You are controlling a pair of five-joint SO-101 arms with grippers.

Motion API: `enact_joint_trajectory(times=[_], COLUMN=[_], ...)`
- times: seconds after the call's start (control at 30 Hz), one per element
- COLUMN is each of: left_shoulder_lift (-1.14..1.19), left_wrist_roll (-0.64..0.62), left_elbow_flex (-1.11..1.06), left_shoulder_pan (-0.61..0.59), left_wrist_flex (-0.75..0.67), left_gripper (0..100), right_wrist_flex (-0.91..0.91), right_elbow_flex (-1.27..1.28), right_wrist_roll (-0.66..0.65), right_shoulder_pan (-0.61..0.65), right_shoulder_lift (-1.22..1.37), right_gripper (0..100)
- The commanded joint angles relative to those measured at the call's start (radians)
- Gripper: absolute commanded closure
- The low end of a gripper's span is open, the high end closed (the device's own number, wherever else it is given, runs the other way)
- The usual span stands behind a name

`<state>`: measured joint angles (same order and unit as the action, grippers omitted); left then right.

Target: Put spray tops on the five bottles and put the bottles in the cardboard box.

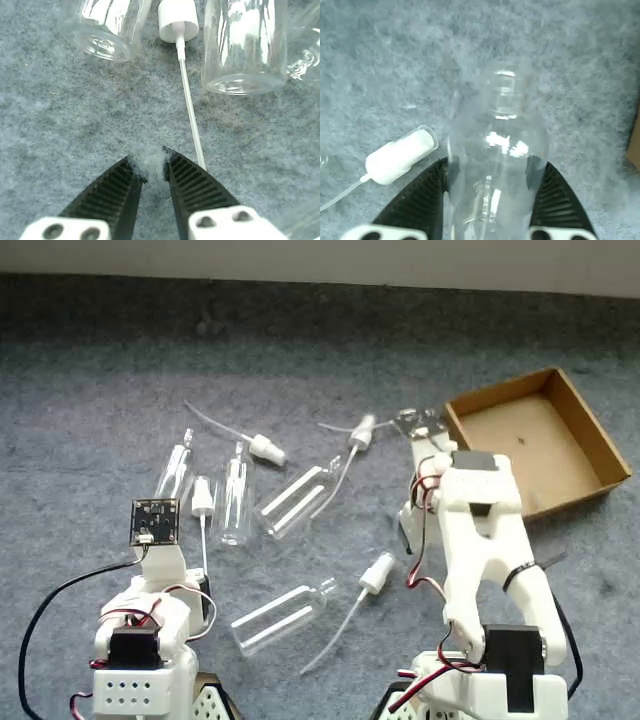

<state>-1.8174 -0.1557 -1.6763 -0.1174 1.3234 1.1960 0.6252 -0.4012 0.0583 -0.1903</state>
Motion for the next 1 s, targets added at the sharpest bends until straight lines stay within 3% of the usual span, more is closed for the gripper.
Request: enact_joint_trajectory(times=[0.0,0.13,0.3,0.5,0.67,0.97], left_shoulder_lift=[-0.008,-0.008,-0.008,-0.008,-0.008,-0.008], left_wrist_roll=[-0.011,-0.011,-0.011,-0.009,-0.009,-0.009], left_elbow_flex=[-0.018,-0.018,-0.018,-0.018,-0.018,-0.018], left_shoulder_pan=[-0.013,-0.013,-0.013,-0.013,-0.013,-0.015], left_wrist_flex=[0.000,0.000,0.000,0.002,0.000,0.000], left_gripper=[99,99,99,99,99,99], right_wrist_flex=[-0.120,-0.205,-0.248,-0.243,-0.208,-0.203], right_elbow_flex=[0.084,0.163,0.202,0.196,0.194,0.114], right_wrist_roll=[-0.014,-0.014,-0.014,-0.014,-0.015,-0.034], right_shoulder_pan=[-0.013,-0.013,-0.013,-0.008,0.008,0.054], right_shoulder_lift=[-0.044,-0.044,-0.044,-0.053,-0.054,-0.054], right_gripper=[87.5,86.9,77.4,76.5,68.2,67.9])
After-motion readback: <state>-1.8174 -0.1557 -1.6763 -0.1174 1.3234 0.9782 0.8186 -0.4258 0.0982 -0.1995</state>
